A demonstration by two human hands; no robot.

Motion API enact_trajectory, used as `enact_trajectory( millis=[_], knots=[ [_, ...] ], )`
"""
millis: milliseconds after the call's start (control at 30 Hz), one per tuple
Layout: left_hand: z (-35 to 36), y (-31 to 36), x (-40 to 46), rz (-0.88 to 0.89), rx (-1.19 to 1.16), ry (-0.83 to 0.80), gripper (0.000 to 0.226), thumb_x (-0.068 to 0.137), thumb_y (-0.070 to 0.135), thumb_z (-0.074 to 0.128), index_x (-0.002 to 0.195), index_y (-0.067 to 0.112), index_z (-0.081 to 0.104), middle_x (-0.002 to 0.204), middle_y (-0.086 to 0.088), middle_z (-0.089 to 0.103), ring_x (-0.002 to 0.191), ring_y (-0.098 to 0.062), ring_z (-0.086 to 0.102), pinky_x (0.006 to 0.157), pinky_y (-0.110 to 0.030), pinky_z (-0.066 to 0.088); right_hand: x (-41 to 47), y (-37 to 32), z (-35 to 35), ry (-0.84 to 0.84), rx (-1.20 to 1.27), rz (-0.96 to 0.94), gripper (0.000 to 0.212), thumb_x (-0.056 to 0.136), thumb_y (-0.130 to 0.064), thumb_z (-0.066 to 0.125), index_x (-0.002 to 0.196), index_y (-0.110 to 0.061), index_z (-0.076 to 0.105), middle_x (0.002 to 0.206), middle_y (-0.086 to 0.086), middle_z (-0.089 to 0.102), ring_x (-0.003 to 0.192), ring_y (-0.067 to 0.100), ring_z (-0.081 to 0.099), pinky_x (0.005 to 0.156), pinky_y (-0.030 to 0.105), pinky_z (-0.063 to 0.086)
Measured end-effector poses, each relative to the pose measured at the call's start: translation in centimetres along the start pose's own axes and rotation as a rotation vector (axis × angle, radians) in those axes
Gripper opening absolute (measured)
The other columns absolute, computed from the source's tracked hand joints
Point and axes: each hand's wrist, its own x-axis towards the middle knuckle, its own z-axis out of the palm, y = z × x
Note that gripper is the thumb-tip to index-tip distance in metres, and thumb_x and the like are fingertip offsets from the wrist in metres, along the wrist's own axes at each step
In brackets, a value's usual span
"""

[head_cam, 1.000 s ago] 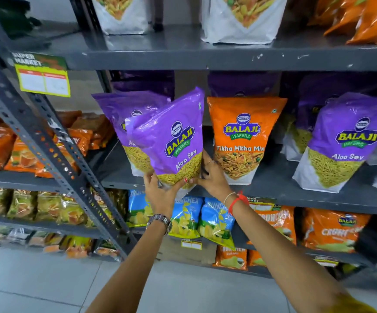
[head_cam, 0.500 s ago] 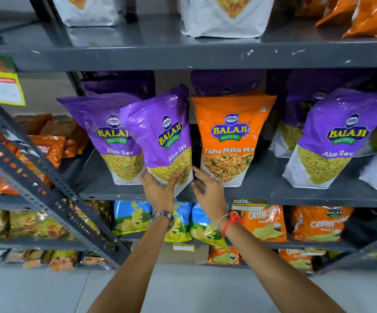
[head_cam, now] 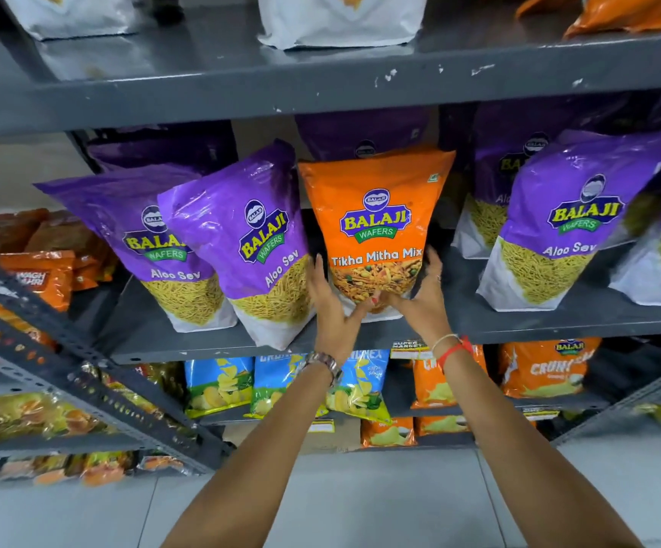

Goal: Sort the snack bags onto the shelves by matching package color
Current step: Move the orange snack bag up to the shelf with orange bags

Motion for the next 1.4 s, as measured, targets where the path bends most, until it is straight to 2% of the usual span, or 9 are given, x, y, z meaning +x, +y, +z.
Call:
enact_trajectory(
  millis=[100, 233, 433, 533, 667, 833, 967, 1133, 1400],
  knots=[
    [0.2, 0.4, 2.0, -0.158, -0.077, -0.088, 0.090, 0.075, 0.001, 0.067, 0.142, 0.005, 0.007, 0.136, -0.002, 0.031, 0.125, -0.010, 0.031, 0.091, 0.002, 0.030, 0.2, 0.5, -0.5, -0.082, -0.071, 0.032, 0.074, 0.071, -0.009, 0.081, 0.134, -0.008, 0.041, 0.117, -0.001, 0.055, 0.115, 0.015, 0.052, 0.087, 0.013, 0.048],
    [-0.5, 0.3, 3.0, -0.194, 0.023, -0.151, 0.062, 0.080, -0.003, 0.059, 0.135, 0.002, 0.029, 0.130, -0.017, 0.051, 0.118, -0.018, 0.046, 0.084, -0.008, 0.033, -0.6, 1.2, -0.5, -0.048, -0.040, 0.020, 0.050, 0.074, -0.008, 0.078, 0.114, -0.014, 0.049, 0.112, 0.005, 0.060, 0.112, 0.024, 0.059, 0.099, 0.045, 0.050],
    [-1.7, 1.1, 0.1, -0.120, 0.025, -0.116, 0.053, 0.078, -0.006, 0.060, 0.125, -0.001, 0.038, 0.115, -0.009, 0.053, 0.108, -0.016, 0.047, 0.079, -0.004, 0.039, -4.4, 0.7, -0.6, 0.029, -0.049, -0.066, 0.051, 0.070, -0.016, 0.082, 0.113, -0.009, 0.055, 0.104, 0.008, 0.065, 0.100, 0.022, 0.062, 0.082, 0.030, 0.052],
    [-2.9, 1.9, -1.8, -0.061, -0.007, -0.092, 0.053, 0.078, -0.003, 0.062, 0.126, 0.001, 0.039, 0.116, -0.009, 0.054, 0.109, -0.020, 0.051, 0.092, -0.024, 0.044, -6.7, -0.5, -0.9, 0.056, -0.053, -0.128, 0.051, 0.067, -0.026, 0.079, 0.110, -0.010, 0.059, 0.097, 0.002, 0.066, 0.088, 0.011, 0.062, 0.072, 0.014, 0.050],
    [-4.8, 4.6, -3.0, -0.001, -0.013, -0.048, 0.048, 0.078, -0.003, 0.061, 0.122, 0.001, 0.042, 0.102, -0.002, 0.057, 0.089, -0.006, 0.055, 0.075, -0.005, 0.043, -8.8, -3.8, -1.4, 0.093, -0.053, -0.197, 0.048, 0.067, -0.030, 0.083, 0.109, -0.022, 0.061, 0.098, 0.000, 0.069, 0.095, 0.016, 0.066, 0.081, 0.036, 0.057],
    [-8.4, 9.4, -3.0, 0.123, -0.053, 0.014, 0.054, 0.078, -0.001, 0.062, 0.127, 0.005, 0.039, 0.105, 0.003, 0.058, 0.089, 0.012, 0.055, 0.075, -0.007, 0.046, -9.7, -9.4, -1.7, 0.069, 0.025, -0.335, 0.046, 0.066, -0.031, 0.084, 0.107, -0.024, 0.064, 0.105, 0.003, 0.073, 0.102, 0.011, 0.067, 0.081, 0.045, 0.061],
    [-12.0, 14.0, -2.5, 0.227, -0.146, 0.074, 0.064, 0.079, 0.003, 0.061, 0.134, 0.016, 0.032, 0.124, 0.005, 0.055, 0.116, -0.013, 0.053, 0.093, -0.030, 0.048, -9.9, -14.8, -1.0, 0.078, 0.055, -0.490, 0.049, 0.067, -0.036, 0.085, 0.108, -0.015, 0.068, 0.102, 0.000, 0.077, 0.098, 0.008, 0.071, 0.079, 0.044, 0.061],
    [-16.8, 19.3, -0.9, 0.342, -0.184, 0.132, 0.052, 0.082, 0.001, 0.058, 0.128, 0.019, 0.040, 0.122, 0.007, 0.056, 0.112, -0.003, 0.055, 0.087, -0.017, 0.050, -9.6, -21.8, 0.8, 0.055, 0.102, -0.616, 0.056, 0.064, -0.044, 0.085, 0.112, -0.021, 0.070, 0.101, -0.006, 0.078, 0.095, 0.006, 0.072, 0.083, 0.041, 0.060],
    [-24.6, 25.8, 3.7, 0.430, -0.221, 0.211, 0.047, 0.080, -0.001, 0.057, 0.125, 0.008, 0.047, 0.124, -0.012, 0.059, 0.115, -0.025, 0.056, 0.097, -0.038, 0.046, -7.6, -32.4, 5.3, 0.047, 0.006, -0.775, 0.047, 0.057, -0.060, 0.081, 0.088, -0.025, 0.072, 0.076, -0.002, 0.076, 0.076, 0.013, 0.070, 0.073, 0.033, 0.057]
  ],
)
